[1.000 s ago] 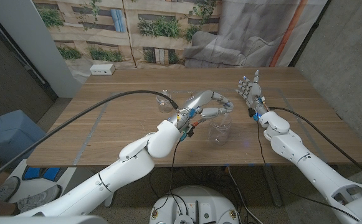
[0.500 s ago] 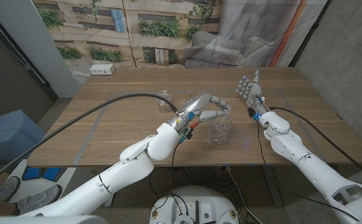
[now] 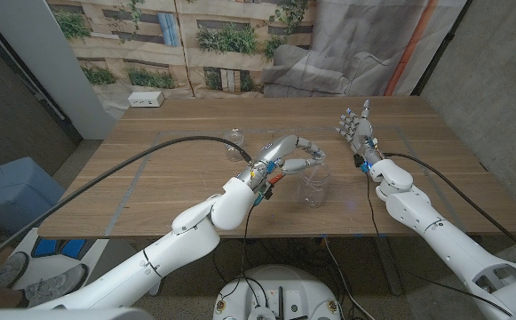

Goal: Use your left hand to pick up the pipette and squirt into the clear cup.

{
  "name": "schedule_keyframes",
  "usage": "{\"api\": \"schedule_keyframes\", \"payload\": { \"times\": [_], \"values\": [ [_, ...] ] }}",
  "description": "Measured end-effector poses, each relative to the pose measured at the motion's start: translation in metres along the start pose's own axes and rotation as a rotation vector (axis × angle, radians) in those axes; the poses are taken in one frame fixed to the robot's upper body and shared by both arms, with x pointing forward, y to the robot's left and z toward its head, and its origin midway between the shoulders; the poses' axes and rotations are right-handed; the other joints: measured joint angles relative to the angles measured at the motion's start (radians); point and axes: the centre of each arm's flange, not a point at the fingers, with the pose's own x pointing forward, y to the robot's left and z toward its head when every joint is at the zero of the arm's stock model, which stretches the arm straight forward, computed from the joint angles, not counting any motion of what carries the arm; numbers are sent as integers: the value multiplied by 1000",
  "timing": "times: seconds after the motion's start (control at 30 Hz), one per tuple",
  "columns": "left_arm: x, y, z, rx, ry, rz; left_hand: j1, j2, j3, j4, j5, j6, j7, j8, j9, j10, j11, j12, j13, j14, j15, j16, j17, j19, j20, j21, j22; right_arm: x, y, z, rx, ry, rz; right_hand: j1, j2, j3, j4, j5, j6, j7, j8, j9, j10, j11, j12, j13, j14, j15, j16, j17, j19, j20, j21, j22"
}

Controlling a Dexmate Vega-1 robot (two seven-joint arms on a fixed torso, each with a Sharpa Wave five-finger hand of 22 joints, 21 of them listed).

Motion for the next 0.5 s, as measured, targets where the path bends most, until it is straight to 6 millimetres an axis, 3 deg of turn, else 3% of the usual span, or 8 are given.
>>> {"api": "schedule_keyframes", "payload": {
  "times": [0.5],
  "values": [
    [2,-1,-3,-3,12,16,10,10,7,-1,0,50,11,15,-4,58,3,11,0,29,-4,8,2,16,-5,4,0,0,0,0,0,0,0,0,0,0,0,0,0,0,0,0,0,0,0,0,0,0,0,0,0,0,0,0]
  ]
}}
